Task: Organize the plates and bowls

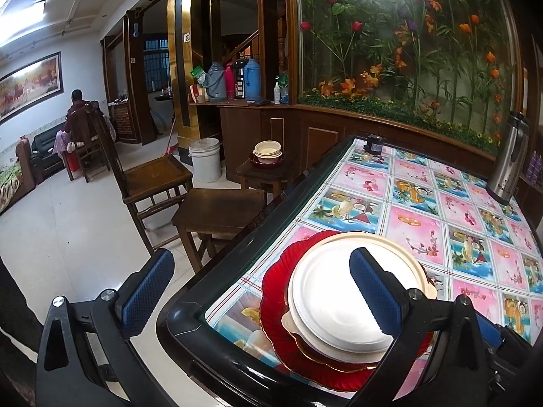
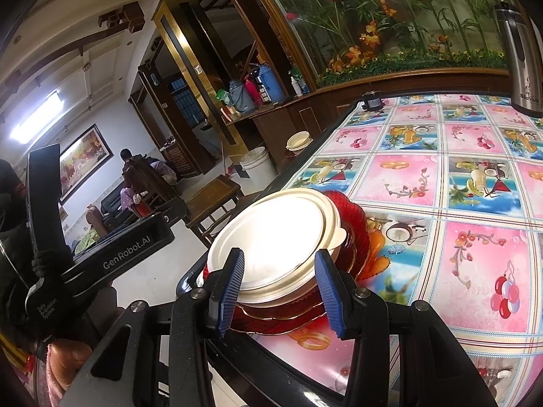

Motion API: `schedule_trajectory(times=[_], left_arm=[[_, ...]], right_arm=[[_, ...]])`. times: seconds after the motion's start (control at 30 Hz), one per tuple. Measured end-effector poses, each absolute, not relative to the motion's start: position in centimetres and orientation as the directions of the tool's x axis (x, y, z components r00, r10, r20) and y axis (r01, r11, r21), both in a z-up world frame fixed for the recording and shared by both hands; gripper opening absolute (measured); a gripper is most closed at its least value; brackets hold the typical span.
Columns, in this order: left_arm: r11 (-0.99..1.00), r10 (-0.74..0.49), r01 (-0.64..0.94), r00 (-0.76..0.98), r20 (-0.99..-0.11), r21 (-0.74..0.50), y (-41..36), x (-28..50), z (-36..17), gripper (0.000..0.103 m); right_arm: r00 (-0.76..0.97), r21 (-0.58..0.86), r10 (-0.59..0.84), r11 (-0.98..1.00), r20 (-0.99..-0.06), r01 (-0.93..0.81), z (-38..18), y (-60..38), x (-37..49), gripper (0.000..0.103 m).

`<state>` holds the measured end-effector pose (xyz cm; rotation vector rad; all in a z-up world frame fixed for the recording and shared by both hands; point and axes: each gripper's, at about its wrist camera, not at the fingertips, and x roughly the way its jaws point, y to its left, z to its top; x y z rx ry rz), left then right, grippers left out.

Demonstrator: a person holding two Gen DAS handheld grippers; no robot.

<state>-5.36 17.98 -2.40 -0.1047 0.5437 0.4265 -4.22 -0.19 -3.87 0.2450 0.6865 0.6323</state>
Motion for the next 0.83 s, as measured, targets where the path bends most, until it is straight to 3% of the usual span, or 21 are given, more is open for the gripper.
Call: schedule_trajectory(times=[0.57,0.83], left_arm=[[0.91,0.363,-0.414,0.764,-0.534,0.027,18.2,-5.1,-2.4,0.103],[0.913,0.374,-0.405,0.79,-0.485,0.046,17.1,-5.1,-1.1,0.103]], right_arm=[[0.587,0.421,0.614,0.789,-0.528,-0.447,-4.5,-0.1,-4.0,0.046],[0.59,0.426,0.606,0.795,-0.533,-0.432,-4.8,-0.7,-3.6,0.046]])
